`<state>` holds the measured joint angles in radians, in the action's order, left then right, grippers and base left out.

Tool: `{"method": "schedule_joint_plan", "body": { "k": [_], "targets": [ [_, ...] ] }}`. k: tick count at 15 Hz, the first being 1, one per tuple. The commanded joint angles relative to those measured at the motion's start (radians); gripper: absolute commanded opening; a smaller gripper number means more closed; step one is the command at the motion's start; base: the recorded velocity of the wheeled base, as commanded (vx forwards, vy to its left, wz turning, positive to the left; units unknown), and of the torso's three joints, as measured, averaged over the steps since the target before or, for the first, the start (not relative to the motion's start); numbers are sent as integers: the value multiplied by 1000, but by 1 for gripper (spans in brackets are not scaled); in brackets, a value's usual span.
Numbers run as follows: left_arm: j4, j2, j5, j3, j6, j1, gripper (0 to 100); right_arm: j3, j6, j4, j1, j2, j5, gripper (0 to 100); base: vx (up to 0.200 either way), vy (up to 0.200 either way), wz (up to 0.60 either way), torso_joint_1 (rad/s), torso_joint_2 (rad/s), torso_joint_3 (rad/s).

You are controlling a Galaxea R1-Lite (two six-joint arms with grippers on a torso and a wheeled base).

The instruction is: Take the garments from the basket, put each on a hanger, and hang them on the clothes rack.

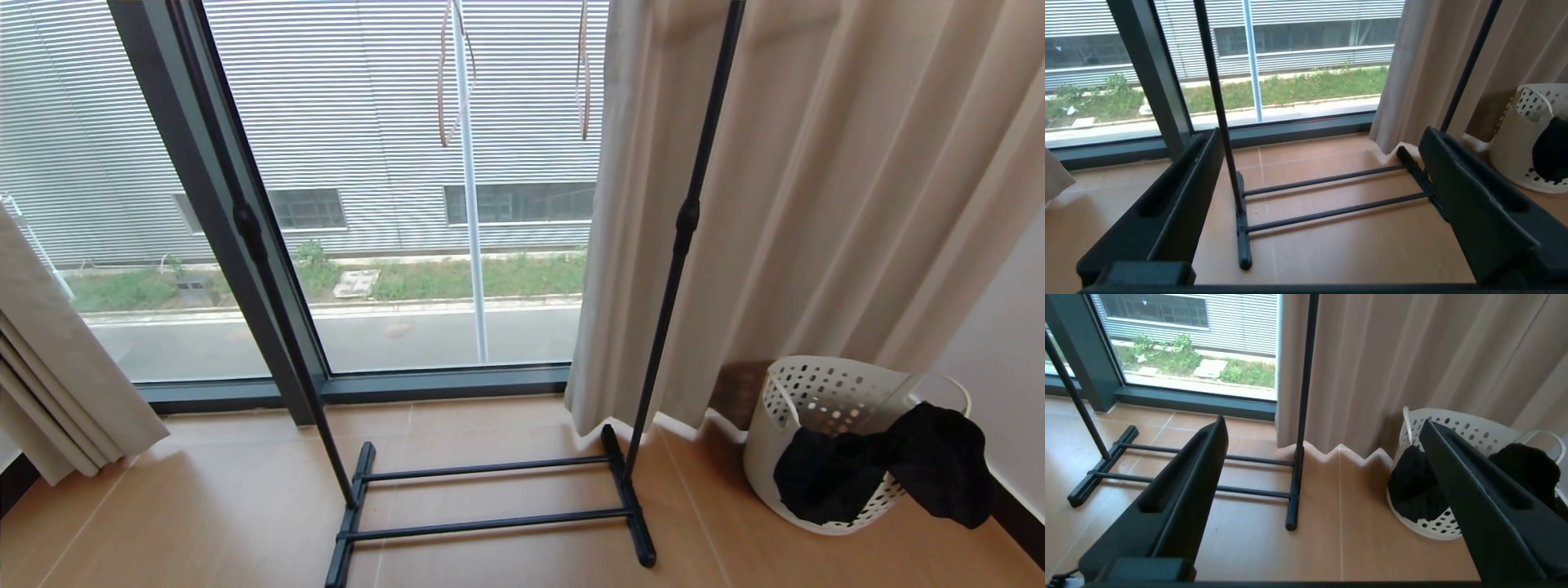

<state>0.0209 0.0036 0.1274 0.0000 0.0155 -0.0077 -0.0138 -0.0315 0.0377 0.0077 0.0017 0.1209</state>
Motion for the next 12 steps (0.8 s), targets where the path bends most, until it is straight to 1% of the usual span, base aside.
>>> {"method": "schedule_joint_plan", "body": {
  "k": [1, 3, 9, 12],
  "targets": [
    [1, -1, 1, 0, 0, 0, 100, 0, -1, -1, 0, 0, 0, 100, 0, 0, 0, -2, 115, 95],
    [1, -1, 1, 0, 0, 0, 100, 0, -1, -1, 0, 0, 0, 100, 0, 0, 0, -4, 33, 30],
    [-1, -1, 1, 0, 1, 0, 100, 0, -1, -1, 0, 0, 0, 100, 0, 0, -600, 1, 10, 9],
    [-1, -1, 1, 0, 1, 0, 100, -2, -1, 1, 0, 0, 0, 100, 0, -200, 0, -7, 167, 159]
  ]
}}
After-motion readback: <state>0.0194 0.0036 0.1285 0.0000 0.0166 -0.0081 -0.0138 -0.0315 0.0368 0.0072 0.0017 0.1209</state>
